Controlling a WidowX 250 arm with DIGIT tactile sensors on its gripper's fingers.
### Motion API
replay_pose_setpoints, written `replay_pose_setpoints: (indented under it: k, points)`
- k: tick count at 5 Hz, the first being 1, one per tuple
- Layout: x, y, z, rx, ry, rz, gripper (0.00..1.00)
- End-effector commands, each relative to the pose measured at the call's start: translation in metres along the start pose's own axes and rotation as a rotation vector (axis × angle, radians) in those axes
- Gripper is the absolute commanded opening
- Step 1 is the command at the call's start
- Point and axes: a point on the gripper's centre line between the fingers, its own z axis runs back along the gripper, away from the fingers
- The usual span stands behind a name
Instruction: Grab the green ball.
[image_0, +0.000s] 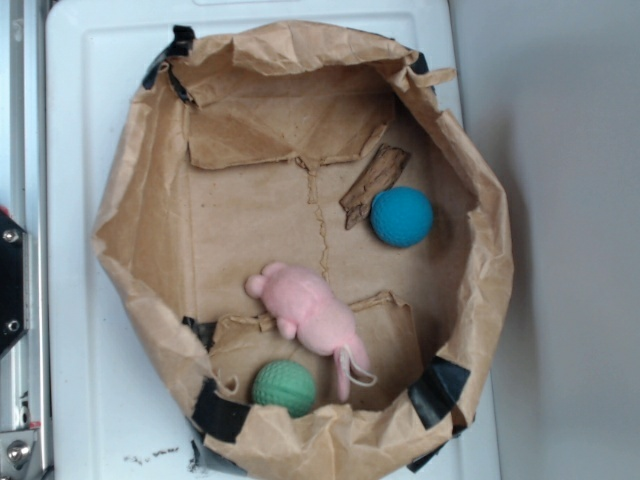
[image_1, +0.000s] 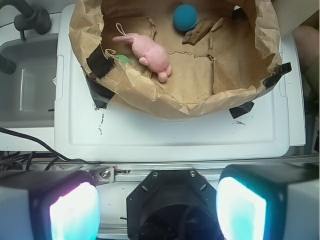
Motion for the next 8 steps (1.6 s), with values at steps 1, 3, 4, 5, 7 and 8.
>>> replay_pose_setpoints:
  k: [1,3,4,5,7,8]
  points:
    - [0.0,0.0,0.0,0.0,0.0,0.0,1.0]
    - [0.015,-0.019,-0.039,0.038,-0.048,0.016,1.0]
    - [0.031,-0.015,-0.054,0.044,-0.041,0.148,1.0]
    - [0.047,-0.01,-0.056,0.018,-0.002,0.328,1.0]
    - [0.12,-0.013,-0.069,-0.05,0.011,0.568,1.0]
    - [0.129,-0.013,-0.083,-0.095,-0.008,0.611,1.0]
